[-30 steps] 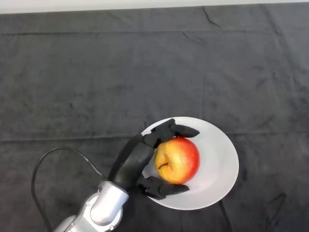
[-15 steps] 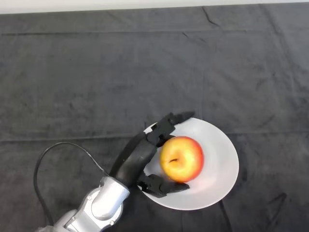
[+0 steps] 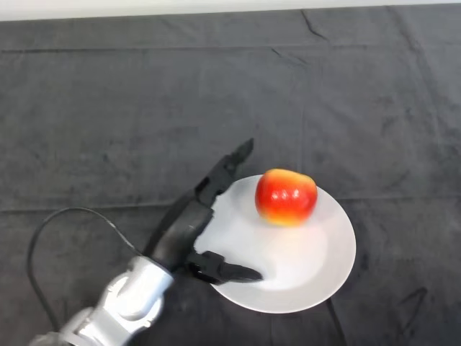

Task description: Move the apple to the plate

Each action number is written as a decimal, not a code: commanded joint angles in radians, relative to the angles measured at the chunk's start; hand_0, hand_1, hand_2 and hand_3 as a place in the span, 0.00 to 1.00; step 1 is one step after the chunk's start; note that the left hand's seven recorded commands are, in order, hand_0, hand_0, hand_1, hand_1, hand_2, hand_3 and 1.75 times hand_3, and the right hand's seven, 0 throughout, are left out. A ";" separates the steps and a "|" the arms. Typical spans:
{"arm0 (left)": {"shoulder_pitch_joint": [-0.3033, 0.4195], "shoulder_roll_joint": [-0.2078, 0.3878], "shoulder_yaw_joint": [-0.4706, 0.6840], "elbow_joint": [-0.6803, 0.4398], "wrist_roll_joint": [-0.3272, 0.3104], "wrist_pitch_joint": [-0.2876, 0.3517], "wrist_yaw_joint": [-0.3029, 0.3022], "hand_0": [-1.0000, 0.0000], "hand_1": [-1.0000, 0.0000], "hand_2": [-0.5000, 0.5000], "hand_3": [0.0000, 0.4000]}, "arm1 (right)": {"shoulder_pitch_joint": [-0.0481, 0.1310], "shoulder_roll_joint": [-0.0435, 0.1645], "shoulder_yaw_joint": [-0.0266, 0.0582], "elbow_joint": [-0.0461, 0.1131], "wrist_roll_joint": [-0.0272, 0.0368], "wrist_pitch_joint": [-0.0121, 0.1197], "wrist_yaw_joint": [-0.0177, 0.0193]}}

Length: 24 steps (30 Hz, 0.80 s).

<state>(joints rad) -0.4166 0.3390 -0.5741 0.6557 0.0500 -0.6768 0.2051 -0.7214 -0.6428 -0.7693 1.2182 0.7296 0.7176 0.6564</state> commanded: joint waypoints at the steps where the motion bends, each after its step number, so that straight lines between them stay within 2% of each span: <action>1: -0.005 0.064 0.039 0.028 -0.026 -0.026 -0.013 1.00 1.00 0.50 0.00 | -0.007 -0.017 -0.0154 -0.015 0.0190 -0.004 -0.0043; 6: 0.007 0.095 0.112 0.043 -0.073 -0.074 -0.020 1.00 1.00 0.50 0.00 | -0.007 -0.017 -0.0153 -0.015 0.0190 -0.004 -0.0042; 13: 0.019 0.109 0.209 0.079 -0.150 -0.116 -0.028 1.00 1.00 0.50 0.00 | -0.007 -0.017 -0.0152 -0.015 0.0190 -0.004 -0.0042; 20: 0.028 0.129 0.312 0.141 -0.237 -0.158 -0.063 1.00 1.00 0.50 0.00 | -0.008 -0.018 -0.0151 -0.014 0.0191 -0.004 -0.0040; 24: 0.039 0.163 0.376 0.175 -0.303 -0.179 -0.112 1.00 1.00 0.50 0.00 | -0.008 -0.018 -0.0150 -0.014 0.0191 -0.004 -0.0038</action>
<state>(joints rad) -0.4063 0.4412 -0.2123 0.8072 -0.2476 -0.8276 0.0883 -0.7219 -0.6428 -0.7693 1.2182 0.7296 0.7177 0.6558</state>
